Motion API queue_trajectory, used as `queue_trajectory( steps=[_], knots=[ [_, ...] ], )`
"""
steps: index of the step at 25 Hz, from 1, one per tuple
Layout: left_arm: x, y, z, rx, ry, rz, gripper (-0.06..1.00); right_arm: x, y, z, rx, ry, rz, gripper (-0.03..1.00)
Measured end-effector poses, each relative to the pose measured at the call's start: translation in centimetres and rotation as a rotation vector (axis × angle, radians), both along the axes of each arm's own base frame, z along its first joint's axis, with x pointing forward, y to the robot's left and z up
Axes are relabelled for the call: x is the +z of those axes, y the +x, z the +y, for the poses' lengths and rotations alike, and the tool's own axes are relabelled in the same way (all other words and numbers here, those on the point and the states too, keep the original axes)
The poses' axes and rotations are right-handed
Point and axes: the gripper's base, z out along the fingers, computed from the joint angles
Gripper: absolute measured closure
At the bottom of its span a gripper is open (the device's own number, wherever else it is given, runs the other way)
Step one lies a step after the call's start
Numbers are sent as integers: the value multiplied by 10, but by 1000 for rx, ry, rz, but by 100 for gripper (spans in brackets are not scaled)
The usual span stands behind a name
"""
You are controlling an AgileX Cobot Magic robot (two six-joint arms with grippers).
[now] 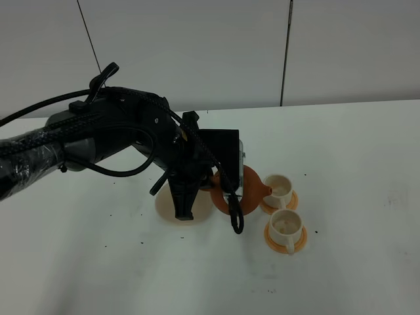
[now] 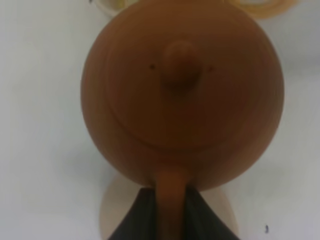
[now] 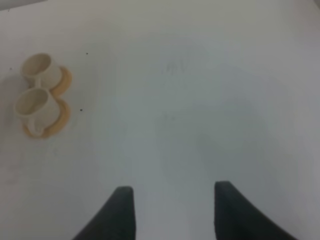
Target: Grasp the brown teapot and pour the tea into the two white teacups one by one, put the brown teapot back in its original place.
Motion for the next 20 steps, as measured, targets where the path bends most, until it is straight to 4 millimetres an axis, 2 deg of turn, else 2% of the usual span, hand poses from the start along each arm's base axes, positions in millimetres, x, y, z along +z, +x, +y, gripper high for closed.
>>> queue_trajectory(
  steps=[20],
  knots=[
    [0, -11, -18, -181, 132, -86, 77, 0, 0, 0, 0, 0, 0, 61]
  ],
)
